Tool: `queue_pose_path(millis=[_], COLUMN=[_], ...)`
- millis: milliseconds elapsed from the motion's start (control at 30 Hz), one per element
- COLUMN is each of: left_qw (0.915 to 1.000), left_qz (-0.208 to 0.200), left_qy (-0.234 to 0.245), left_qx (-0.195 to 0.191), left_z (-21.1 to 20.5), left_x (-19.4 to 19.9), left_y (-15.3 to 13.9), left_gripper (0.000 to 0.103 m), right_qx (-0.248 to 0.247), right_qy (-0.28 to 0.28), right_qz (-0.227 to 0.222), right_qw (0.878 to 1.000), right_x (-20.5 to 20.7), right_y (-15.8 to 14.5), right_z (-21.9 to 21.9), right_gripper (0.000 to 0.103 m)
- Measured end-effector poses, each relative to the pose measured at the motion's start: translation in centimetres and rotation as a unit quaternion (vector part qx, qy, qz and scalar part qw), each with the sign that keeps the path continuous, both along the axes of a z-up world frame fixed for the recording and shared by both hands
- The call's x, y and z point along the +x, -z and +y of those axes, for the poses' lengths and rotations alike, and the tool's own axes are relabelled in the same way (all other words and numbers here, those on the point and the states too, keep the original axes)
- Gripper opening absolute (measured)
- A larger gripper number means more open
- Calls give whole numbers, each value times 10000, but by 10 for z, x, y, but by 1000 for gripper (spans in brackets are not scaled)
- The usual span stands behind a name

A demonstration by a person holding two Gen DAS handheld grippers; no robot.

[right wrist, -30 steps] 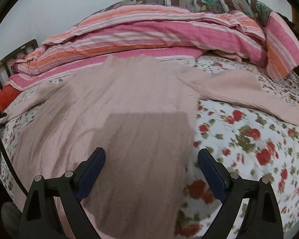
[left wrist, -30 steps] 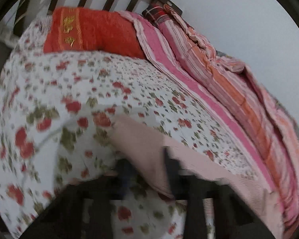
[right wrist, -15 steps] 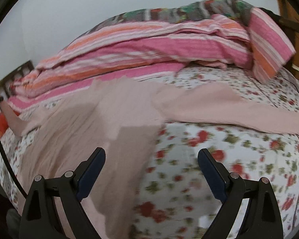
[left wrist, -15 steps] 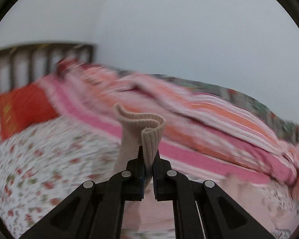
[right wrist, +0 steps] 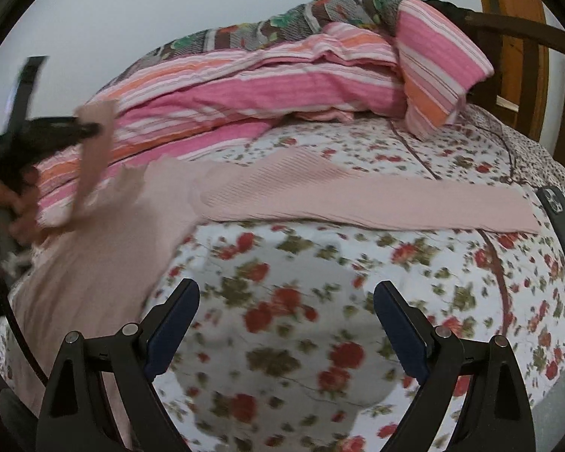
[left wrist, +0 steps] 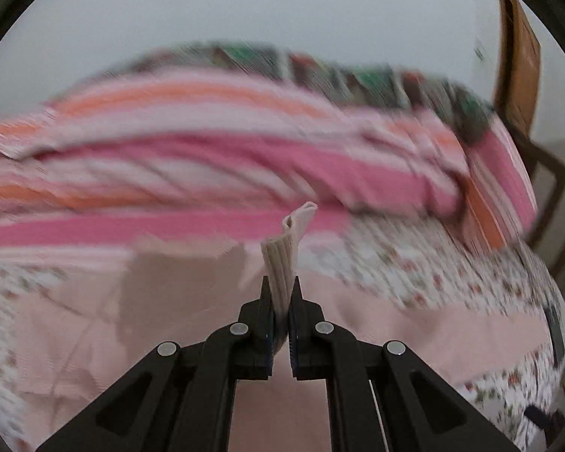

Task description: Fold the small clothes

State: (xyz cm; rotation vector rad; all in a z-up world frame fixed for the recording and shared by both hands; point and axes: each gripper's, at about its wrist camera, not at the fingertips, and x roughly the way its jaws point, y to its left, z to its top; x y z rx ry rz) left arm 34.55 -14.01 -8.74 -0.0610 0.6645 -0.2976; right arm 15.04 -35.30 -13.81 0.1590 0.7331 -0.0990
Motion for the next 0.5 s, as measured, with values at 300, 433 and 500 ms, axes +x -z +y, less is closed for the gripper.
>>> queue_pose_path(millis=[300,433,500], left_qw=[9923,9934,9915], left_qz=[866,398,480], left_qy=[261,-304,-1031], left_qx=[-849,-1030,-629], left_z=[37,112,150], left_x=[-22,-41,-42], left_y=[36,19,18], left_gripper=[60,78,78], right_qx=[121,517,709], right_qy=[-357,-731,-876], right_qz=[-21,-64,-89], right_qw=[9993,9960,9936], right_x=[27,57,75], right_y=[4,4,3], right_z=[6,24,36], right_gripper=[93,92,77])
